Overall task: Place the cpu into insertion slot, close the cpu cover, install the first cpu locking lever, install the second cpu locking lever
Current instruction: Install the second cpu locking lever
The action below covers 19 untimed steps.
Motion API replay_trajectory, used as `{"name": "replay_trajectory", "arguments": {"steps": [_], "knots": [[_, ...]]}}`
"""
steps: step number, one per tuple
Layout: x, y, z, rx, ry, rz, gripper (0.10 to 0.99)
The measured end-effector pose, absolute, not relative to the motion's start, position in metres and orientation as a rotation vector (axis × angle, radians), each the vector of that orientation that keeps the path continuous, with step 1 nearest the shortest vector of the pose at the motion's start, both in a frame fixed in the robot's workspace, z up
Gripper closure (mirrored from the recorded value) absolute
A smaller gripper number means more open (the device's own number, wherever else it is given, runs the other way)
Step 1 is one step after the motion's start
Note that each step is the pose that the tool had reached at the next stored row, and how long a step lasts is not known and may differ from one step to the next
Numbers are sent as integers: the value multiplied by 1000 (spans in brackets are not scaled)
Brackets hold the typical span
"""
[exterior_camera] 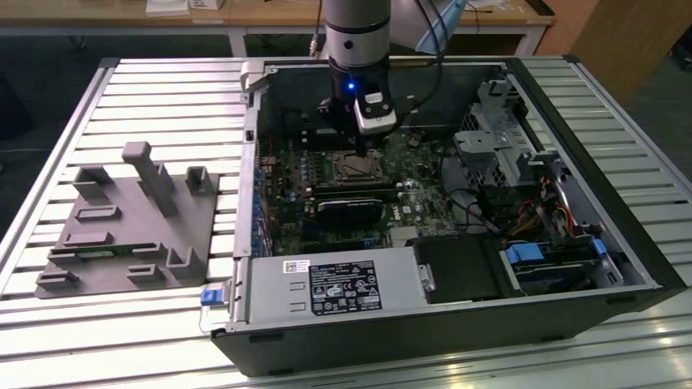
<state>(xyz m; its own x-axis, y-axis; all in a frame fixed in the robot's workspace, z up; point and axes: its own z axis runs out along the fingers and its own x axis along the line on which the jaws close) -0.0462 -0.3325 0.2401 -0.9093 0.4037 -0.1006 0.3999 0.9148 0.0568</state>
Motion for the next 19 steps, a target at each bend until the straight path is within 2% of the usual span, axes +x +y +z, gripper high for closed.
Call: {"name": "replay_trajectory", "arguments": {"steps": [19], "knots": [[-45,-343,241,624,2966,53,980]]}}
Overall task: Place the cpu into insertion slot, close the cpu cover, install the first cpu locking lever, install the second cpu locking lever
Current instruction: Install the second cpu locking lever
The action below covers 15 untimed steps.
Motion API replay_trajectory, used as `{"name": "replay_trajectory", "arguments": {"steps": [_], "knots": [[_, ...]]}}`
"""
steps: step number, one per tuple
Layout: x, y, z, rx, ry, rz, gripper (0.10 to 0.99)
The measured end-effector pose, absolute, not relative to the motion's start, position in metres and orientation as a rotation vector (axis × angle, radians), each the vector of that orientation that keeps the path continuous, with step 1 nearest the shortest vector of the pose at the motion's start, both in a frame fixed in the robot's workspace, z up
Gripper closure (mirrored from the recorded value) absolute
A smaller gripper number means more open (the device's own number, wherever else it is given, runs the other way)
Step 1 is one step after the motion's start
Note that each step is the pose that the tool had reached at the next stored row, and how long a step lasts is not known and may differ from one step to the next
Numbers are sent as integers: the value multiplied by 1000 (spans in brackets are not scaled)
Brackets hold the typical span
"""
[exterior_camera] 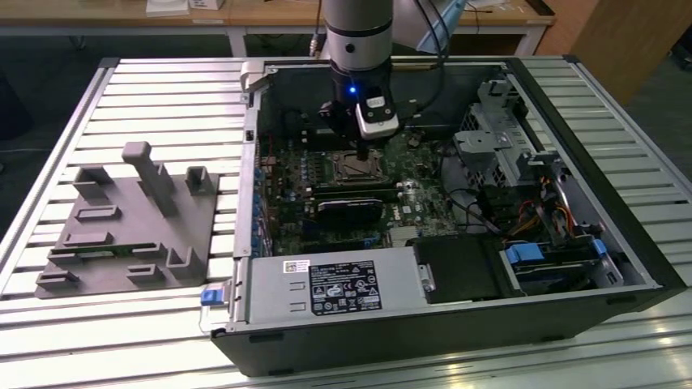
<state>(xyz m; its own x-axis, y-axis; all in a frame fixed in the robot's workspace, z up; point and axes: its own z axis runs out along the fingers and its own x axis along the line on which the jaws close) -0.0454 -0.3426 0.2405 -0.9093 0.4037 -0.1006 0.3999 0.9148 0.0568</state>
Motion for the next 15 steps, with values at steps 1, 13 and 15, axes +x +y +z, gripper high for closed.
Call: {"name": "replay_trajectory", "arguments": {"steps": [1,13,15], "knots": [[-45,-344,241,624,2966,53,980],[-45,-363,239,622,2966,53,980],[-45,-364,237,604,2970,54,980]]}}
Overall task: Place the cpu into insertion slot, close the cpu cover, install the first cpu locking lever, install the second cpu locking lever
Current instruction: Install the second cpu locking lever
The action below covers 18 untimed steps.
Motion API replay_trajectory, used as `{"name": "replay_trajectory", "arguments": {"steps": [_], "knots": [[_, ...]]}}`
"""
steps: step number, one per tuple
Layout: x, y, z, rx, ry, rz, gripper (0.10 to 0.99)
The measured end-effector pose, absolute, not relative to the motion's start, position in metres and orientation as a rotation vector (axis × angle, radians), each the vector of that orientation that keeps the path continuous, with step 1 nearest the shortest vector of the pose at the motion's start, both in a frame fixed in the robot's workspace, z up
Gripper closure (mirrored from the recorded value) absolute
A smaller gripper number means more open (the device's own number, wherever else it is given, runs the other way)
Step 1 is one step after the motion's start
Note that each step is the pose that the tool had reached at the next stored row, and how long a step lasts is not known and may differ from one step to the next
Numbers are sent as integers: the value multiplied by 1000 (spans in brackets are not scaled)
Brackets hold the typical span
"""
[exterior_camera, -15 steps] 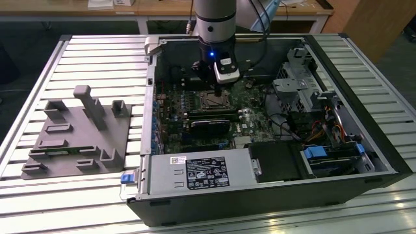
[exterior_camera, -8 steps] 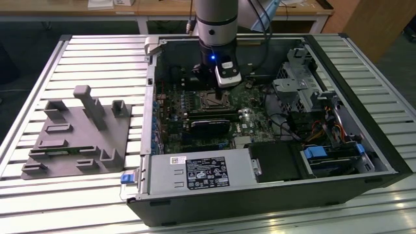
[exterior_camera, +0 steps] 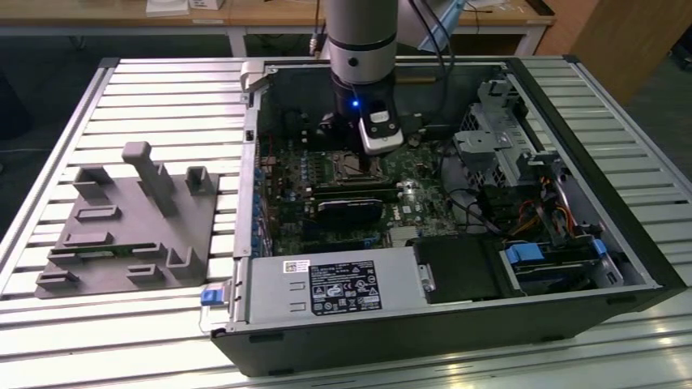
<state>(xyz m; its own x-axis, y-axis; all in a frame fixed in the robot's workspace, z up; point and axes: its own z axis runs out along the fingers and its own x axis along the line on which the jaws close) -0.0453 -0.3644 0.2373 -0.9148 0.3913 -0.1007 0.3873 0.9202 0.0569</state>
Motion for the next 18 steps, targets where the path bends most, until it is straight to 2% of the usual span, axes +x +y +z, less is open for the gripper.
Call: {"name": "replay_trajectory", "arguments": {"steps": [18], "knots": [[-63,-368,222,388,3011,93,980]]}}
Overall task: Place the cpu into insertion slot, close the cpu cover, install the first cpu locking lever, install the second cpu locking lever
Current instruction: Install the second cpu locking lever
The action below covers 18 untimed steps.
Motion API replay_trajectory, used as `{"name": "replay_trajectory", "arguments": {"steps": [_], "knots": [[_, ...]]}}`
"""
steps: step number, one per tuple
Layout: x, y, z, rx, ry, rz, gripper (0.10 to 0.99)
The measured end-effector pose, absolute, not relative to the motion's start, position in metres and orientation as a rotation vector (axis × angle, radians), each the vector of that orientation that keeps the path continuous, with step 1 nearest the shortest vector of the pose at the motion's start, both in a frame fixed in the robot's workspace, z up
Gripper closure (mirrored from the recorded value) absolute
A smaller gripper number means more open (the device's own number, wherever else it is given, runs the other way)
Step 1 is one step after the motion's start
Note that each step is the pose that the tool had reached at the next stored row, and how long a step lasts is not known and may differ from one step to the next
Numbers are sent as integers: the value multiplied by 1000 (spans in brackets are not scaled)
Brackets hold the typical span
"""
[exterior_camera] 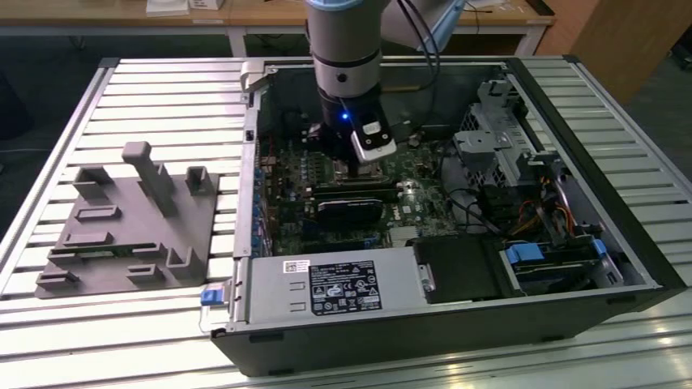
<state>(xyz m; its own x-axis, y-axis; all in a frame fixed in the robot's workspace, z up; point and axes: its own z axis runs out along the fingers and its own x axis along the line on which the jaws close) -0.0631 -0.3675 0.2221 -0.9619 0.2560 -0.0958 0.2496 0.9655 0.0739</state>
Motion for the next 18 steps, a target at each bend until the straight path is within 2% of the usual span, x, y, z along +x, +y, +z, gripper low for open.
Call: {"name": "replay_trajectory", "arguments": {"steps": [18], "knots": [[-71,-388,217,366,3018,244,980]]}}
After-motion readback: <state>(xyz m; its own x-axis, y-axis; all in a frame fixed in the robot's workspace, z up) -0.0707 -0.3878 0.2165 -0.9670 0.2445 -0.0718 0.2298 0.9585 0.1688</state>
